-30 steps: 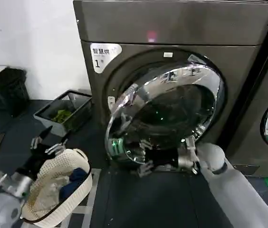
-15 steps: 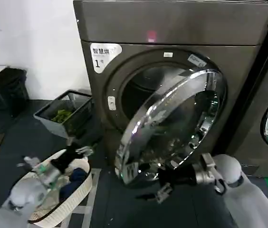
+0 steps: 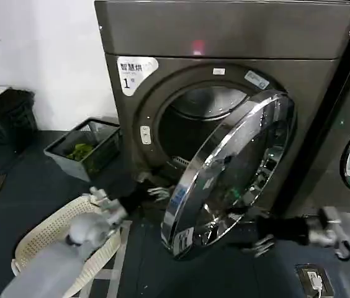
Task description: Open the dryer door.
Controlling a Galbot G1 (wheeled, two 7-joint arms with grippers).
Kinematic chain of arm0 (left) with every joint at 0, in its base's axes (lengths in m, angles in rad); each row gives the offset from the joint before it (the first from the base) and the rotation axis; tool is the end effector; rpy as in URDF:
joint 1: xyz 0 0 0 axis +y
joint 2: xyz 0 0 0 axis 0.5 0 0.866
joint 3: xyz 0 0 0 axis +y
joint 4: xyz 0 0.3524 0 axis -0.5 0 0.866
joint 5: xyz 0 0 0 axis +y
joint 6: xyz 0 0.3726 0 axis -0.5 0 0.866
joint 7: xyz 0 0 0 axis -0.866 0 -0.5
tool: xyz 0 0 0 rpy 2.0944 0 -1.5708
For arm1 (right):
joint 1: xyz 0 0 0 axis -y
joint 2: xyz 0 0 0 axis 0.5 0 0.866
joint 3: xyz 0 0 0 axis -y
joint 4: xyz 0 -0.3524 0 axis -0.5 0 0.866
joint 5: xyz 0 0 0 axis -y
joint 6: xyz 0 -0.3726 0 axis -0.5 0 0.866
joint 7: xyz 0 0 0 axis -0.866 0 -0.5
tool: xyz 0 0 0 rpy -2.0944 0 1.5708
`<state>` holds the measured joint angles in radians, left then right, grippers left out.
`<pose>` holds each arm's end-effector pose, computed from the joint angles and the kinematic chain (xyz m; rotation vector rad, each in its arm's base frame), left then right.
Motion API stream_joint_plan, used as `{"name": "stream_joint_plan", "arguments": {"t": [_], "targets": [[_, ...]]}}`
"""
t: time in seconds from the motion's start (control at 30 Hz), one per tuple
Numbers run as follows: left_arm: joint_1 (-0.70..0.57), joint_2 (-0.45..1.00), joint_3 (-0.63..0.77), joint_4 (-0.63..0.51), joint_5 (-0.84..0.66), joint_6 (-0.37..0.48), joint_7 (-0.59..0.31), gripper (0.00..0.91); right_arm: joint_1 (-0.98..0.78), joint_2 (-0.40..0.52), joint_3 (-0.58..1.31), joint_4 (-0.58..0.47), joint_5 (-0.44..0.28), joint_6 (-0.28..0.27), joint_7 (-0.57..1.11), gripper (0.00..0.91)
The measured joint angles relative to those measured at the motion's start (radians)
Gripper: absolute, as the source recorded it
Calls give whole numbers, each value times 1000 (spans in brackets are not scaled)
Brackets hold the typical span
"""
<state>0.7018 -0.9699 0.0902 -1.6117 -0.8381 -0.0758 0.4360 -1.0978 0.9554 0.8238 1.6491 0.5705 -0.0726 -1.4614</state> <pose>0.4216 0.0138 -0.2727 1.4015 2.7211 -0.2452 0.3442 -0.2763 -0.2182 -1.8155 2.5020 -0.1749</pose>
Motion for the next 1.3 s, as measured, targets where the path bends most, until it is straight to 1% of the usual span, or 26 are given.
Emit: {"name": "stream_joint_plan", "arguments": {"t": [0.07, 0.13, 0.2, 0.23, 0.33, 0.4, 0.5, 0.57, 0.63, 0.67, 0.7, 0.8, 0.9, 1.03, 1.1, 1.13, 1.2, 1.3], "targets": [[-22, -18, 32, 4, 5, -2, 14, 907, -31, 16, 81, -14, 3, 3, 4, 907], [-40, -31, 61, 2, 5, -3, 20, 907, -62, 35, 162, -18, 1, 5, 47, 907], [-55, -38, 89, -3, 12, -7, 22, 907, -85, 59, 242, -14, -27, 12, 87, 907], [-62, -39, 102, -7, 17, -8, 24, 907, -97, 72, 279, -7, -35, 12, 114, 907], [-80, -40, 139, -21, 19, -11, 26, 907, -126, 119, 402, 12, -27, 22, 218, 907], [-95, -43, 165, -34, 16, -13, 27, 907, -146, 147, 478, 25, -16, 38, 298, 907], [-118, -53, 202, -52, 13, -14, 27, 907, -176, 181, 581, 43, -12, 78, 426, 907], [-132, -62, 227, -57, 12, -14, 26, 907, -200, 201, 639, 56, -33, 116, 525, 907], [-148, -74, 253, -56, 17, -14, 26, 907, -223, 222, 687, 68, -62, 126, 621, 907], [-157, -83, 267, -53, 17, -13, 26, 907, -233, 230, 708, 76, -79, 125, 667, 907], [-165, -92, 280, -50, 18, -14, 25, 907, -247, 242, 732, 89, -103, 113, 730, 907], [-193, -117, 324, -40, 20, -13, 20, 907, -282, 270, 786, 129, -177, 58, 902, 907], [-223, -148, 370, -31, 20, -9, 0, 907, -316, 290, 835, 170, -225, 17, 1033, 907], [-262, -187, 429, -7, 35, -5, -21, 907, -359, 308, 912, 220, -250, 8, 1128, 907], [-282, -208, 452, 7, 37, -7, -28, 907, -374, 317, 949, 237, -252, 1, 1151, 907], [-289, -221, 462, 15, 41, -10, -30, 907, -381, 322, 966, 243, -264, -6, 1159, 907], [-307, -244, 481, 32, 49, -10, -24, 907, -397, 334, 998, 253, -282, -3, 1167, 907], [-326, -277, 503, 55, 62, -10, -23, 907, -408, 342, 1034, 273, -282, -3, 1195, 907]]}}
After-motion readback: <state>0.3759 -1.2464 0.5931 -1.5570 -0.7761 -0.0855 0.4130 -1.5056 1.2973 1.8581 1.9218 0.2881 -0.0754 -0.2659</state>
